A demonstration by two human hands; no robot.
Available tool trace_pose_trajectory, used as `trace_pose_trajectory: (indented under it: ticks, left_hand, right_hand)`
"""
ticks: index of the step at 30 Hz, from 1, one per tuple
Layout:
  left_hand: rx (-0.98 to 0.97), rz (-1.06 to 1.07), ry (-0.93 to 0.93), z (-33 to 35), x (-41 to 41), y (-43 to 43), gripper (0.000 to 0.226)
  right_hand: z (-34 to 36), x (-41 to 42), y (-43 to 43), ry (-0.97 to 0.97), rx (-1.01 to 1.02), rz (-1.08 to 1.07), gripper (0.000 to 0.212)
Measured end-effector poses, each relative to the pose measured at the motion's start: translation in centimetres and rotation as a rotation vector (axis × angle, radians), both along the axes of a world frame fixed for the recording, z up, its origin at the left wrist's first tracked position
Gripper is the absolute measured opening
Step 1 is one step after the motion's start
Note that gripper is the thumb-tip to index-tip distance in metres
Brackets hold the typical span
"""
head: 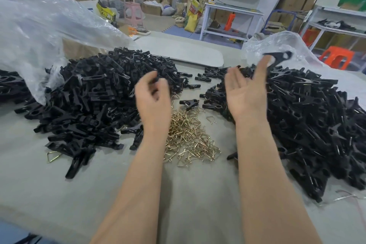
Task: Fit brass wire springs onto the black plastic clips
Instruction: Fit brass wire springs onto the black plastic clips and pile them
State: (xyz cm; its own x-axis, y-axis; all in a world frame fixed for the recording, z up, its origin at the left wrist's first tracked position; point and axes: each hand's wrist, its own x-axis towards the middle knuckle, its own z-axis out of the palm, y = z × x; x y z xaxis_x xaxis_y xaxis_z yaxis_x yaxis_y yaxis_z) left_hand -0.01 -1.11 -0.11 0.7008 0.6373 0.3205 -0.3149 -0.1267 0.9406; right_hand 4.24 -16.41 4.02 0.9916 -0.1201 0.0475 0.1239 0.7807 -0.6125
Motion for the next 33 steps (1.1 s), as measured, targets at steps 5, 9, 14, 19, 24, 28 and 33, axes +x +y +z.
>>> trace_pose_trajectory:
  ticks: [5,9,14,19,24,28,33]
  left_hand:
    - [-0.455,0.235,-0.106,0.5,-0.1,1.2,0.018]
    - [-0.43,0.27,-0.12,0.5,0.0,1.3,0.023]
    - [-0.4,0.271,-0.12,0.4,0.1,1.4,0.02]
    - [-0.378,0.257,-0.12,-0.1,0.5,1.4,0.019]
    - [-0.259,0.145,-0.059,-0.5,0.9,0.9,0.018]
    - [-0.113,-0.207,0.096,-0.6,0.9,0.0,0.017]
    - [-0.027,-0.485,0.204,-0.9,0.5,-1.0,0.016]
  right_hand:
    - [-3.6,-1.5,6.9,-0.144,-1.401,0.062,0.043]
    - [-6.0,-0.7,11.6,-0.407,-2.005,0.244,0.043]
    - [-5.6,0.9,13.7,-0.289,-2.198,0.331,0.032]
    - [-6.3,-0.4,13.0,-0.302,-2.108,0.151,0.026]
    - [-5.3,-1.4,9.3,-0.225,-1.458,-0.037,0.022]
    - [-4.8,-1.8,5.5,-0.153,-1.24,-0.042,0.028]
    - [-5.5,-2.6,3.6,-0.119,-1.103,-0.08,0.018]
